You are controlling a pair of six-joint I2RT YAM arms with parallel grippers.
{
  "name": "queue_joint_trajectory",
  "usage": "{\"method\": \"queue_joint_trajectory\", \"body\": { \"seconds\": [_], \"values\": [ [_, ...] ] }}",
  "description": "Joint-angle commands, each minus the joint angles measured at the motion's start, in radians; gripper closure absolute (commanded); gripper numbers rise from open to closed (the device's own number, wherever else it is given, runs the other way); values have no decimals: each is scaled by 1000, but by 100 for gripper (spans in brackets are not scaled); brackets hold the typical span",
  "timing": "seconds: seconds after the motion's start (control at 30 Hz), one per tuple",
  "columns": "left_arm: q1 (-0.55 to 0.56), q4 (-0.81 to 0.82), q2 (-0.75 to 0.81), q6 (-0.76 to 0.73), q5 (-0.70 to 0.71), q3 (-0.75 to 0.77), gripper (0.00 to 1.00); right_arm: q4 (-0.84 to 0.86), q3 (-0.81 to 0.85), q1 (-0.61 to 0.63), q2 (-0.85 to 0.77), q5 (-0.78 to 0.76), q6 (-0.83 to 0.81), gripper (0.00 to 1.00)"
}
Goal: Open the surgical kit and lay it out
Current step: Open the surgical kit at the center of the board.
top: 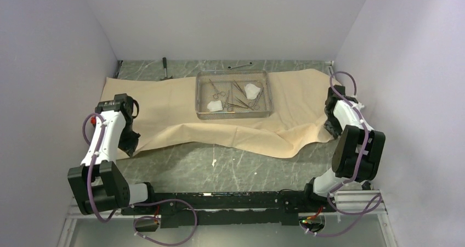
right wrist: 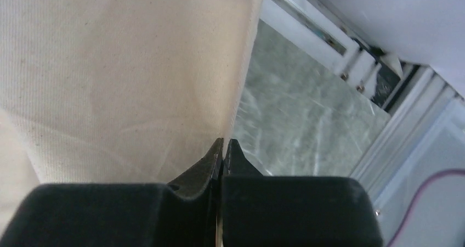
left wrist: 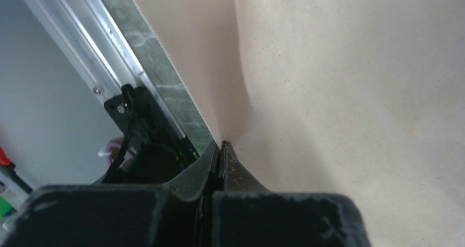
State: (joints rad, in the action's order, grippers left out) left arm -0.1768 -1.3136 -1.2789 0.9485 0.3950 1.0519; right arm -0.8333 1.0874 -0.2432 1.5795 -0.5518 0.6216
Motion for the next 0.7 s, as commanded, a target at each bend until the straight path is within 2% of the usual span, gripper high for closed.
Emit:
{"method": "queue_joint_trajectory", "body": {
  "seconds": [0.0,0.3,0.67],
  "values": [
    [-27,-142,-17,148,-15,-28,100,-56,-91,-45,-31,-75,107,100],
    [-153,-284,-31,304,63,-6,100,-206,-105,-135,32,-255,299,100],
    [-366,-249,-201,264,46,-5,100,-321,-55,-253,61,-350,412,100]
  ]
}}
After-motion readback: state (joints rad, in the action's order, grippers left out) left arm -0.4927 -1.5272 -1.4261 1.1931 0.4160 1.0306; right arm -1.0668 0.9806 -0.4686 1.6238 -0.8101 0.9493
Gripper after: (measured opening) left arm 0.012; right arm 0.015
